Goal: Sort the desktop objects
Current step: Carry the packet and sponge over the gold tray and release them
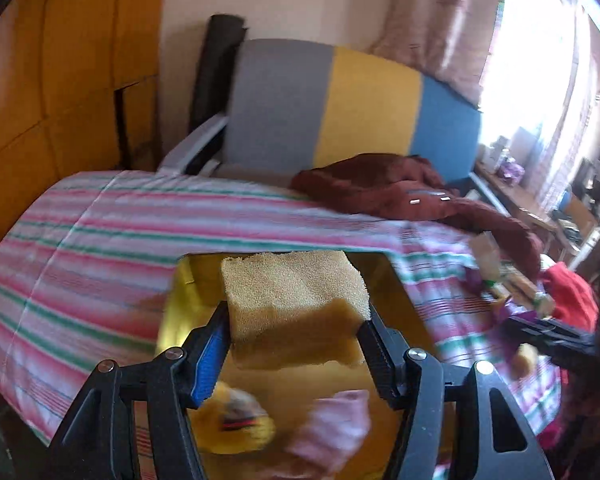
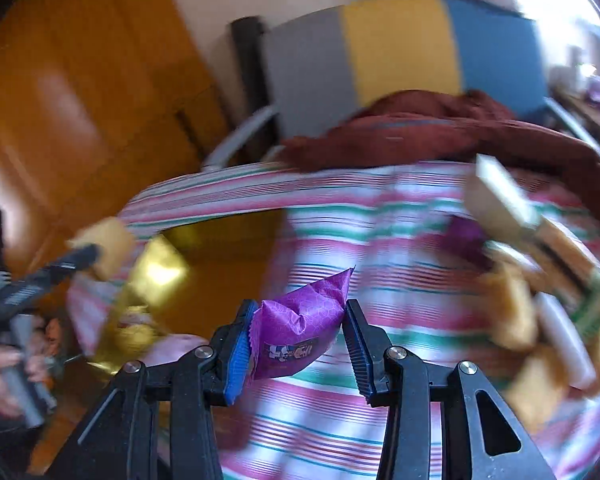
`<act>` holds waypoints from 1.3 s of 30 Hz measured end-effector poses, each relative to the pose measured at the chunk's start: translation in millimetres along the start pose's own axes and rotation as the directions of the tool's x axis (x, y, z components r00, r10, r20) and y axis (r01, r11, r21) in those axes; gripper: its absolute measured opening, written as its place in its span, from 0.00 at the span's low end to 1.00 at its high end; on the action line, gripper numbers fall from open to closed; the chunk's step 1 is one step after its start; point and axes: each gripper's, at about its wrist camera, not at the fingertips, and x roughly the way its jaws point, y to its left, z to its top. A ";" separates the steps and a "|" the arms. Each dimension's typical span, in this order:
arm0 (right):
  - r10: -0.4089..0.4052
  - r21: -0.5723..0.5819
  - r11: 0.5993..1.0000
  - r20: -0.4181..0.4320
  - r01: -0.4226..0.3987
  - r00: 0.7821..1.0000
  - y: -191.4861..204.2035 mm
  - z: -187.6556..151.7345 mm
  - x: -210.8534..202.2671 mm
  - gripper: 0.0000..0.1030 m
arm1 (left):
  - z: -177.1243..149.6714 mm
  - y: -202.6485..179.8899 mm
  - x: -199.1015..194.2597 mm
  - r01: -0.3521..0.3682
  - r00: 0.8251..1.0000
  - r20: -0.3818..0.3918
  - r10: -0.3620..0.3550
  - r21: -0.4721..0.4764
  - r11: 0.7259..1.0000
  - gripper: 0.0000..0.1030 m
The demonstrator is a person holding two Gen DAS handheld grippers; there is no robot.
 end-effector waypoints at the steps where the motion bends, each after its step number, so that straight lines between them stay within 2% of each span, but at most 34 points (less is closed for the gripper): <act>1: 0.030 -0.013 0.999 -0.013 -0.030 0.999 13.4 5.1 7.6 0.43 | -1.4 7.6 2.4 0.001 1.000 0.000 -0.001 -0.009 1.000 0.61; 6: 0.131 -0.025 0.991 -0.121 -0.135 0.984 67.0 25.6 58.3 0.43 | 1.9 43.2 33.1 0.021 0.997 -0.072 -0.026 -0.062 0.998 0.61; 10: 0.161 0.032 0.987 -0.191 -0.157 0.968 87.1 45.0 102.6 0.43 | 7.0 57.9 49.5 -0.007 0.997 -0.077 0.001 -0.078 0.997 0.64; 13: 0.189 0.087 0.981 -0.192 -0.175 0.963 97.3 62.6 128.8 0.46 | 10.7 69.1 64.7 -0.013 0.996 -0.090 0.003 -0.108 0.994 0.65; 14: 0.209 0.112 0.975 -0.183 -0.191 0.961 100.1 68.1 135.0 0.49 | 11.8 72.9 69.5 -0.007 0.995 -0.099 -0.006 -0.125 0.992 0.65; 16: 0.261 0.162 0.959 -0.166 -0.235 0.951 104.8 77.3 146.1 0.80 | 13.4 77.1 76.0 0.009 0.994 -0.110 -0.025 -0.143 0.990 0.68; 17: 0.264 0.173 0.956 -0.149 -0.237 0.953 106.9 81.0 148.2 0.82 | 12.9 79.3 77.4 0.001 0.993 -0.112 -0.019 -0.152 0.988 0.68; 22: 0.271 0.164 0.955 -0.131 -0.248 0.954 110.8 81.9 143.4 0.82 | 7.5 79.3 79.5 0.006 0.994 -0.110 -0.020 -0.132 0.991 0.72; 26: 0.237 0.150 0.965 -0.128 -0.217 0.963 106.0 67.1 132.3 0.82 | 10.3 75.9 86.9 -0.019 0.993 -0.115 0.006 -0.112 0.993 0.74; 28: 0.210 0.134 0.972 -0.124 -0.194 0.970 103.9 58.4 123.8 0.82 | 14.6 74.4 84.8 -0.030 0.997 -0.078 0.021 -0.118 0.993 0.83; 30: 0.192 0.122 0.976 -0.117 -0.178 0.974 100.0 51.0 114.4 0.82 | 18.2 72.2 84.8 -0.045 0.996 -0.078 0.036 -0.110 0.993 0.83; 34: 0.164 0.107 0.982 -0.096 -0.154 0.982 93.2 37.2 94.6 0.83 | 15.4 70.2 66.0 -0.109 0.994 -0.029 0.107 -0.097 0.989 0.83; 36: 0.155 0.109 0.983 -0.087 -0.145 0.984 90.3 31.2 88.4 0.84 | 9.9 69.7 53.9 -0.148 0.989 -0.014 0.148 -0.089 0.985 0.83; 39: 0.138 0.104 0.986 -0.077 -0.129 0.988 86.9 21.5 79.2 0.84 | 0.3 71.2 37.6 -0.171 0.985 -0.001 0.172 -0.094 0.981 0.82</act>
